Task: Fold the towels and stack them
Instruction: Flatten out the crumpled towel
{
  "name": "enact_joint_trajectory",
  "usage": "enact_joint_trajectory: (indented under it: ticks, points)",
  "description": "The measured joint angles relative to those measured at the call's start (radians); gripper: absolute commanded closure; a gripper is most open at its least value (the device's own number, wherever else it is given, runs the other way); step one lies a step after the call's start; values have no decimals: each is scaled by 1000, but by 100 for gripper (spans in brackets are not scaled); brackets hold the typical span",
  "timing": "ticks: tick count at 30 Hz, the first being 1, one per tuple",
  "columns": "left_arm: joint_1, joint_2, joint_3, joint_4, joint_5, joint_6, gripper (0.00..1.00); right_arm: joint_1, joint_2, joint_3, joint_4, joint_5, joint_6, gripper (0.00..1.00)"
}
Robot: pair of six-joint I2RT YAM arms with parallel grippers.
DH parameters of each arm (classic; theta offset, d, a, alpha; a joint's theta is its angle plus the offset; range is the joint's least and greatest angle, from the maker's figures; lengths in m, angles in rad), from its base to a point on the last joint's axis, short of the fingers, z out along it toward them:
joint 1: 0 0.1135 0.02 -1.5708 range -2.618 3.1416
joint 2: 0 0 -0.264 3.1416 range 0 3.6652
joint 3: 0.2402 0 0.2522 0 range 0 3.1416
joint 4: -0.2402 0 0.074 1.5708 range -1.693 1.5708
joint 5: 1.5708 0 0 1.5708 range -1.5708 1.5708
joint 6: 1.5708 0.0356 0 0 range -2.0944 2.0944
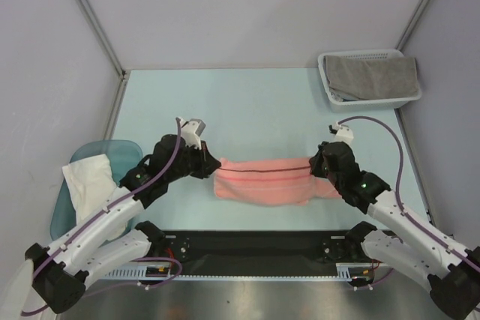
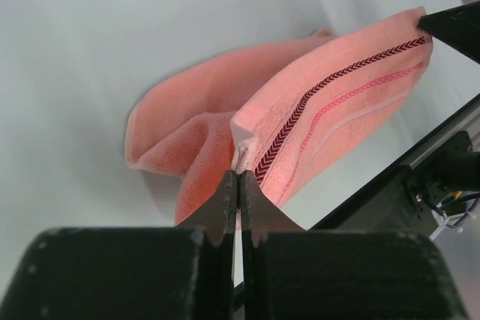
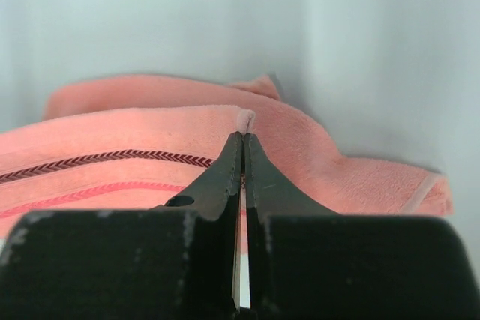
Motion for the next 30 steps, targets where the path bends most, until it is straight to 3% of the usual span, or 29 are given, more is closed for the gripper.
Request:
enact_joint_trajectory:
  ticks: [10, 21, 30]
  points:
    - [0, -78, 197, -84, -16, 30, 100, 0, -121, 264, -122, 19, -80, 100]
    - [0, -24, 755, -142, 1, 158, 100, 24, 13, 871, -133, -84, -266, 100]
    - [0, 27, 1113, -82, 137, 202, 100, 35, 99, 1265, -116, -210, -359, 100]
